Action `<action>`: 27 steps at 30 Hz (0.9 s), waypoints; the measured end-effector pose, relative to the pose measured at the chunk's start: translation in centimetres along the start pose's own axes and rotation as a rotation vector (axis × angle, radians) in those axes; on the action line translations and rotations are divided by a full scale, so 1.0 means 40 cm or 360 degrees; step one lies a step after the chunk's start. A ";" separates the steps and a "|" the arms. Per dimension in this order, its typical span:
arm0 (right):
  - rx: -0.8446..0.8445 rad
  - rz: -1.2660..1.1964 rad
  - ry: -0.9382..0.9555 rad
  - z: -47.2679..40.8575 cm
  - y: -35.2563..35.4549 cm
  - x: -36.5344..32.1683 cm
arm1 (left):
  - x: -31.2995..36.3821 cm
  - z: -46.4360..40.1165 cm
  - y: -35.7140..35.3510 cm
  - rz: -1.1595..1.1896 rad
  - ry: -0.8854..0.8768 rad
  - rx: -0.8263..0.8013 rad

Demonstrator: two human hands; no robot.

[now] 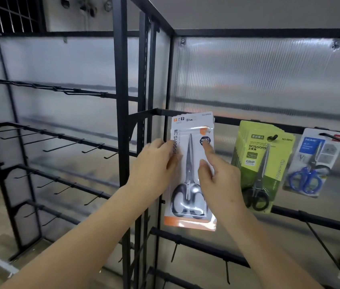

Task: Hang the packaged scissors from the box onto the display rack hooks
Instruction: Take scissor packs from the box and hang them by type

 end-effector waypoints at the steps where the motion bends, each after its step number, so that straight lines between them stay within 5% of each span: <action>1: -0.0022 0.0048 0.0005 -0.003 -0.002 -0.004 | 0.002 -0.002 0.005 -0.0101 -0.0038 0.0014; 11: -0.0179 0.0451 -0.0065 -0.029 -0.021 0.009 | 0.018 0.011 0.003 -0.0327 -0.0227 -0.0110; 18: -0.0699 0.1025 -0.0203 -0.106 -0.055 0.051 | 0.013 -0.005 -0.058 -0.0339 -0.0220 -0.0344; 27: -0.0721 0.1031 0.0017 0.003 0.023 0.077 | 0.089 0.072 -0.171 -0.0174 -0.0312 -0.0554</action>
Point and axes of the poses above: each hand's wrist, its own z-axis away from the middle knuckle, its own y-axis out of the back of the hand, x = y × z, the point moved 5 cm from there along -z, towards the middle knuckle, and after that the axes turned 9 degrees about x, right-handed, at the moved point
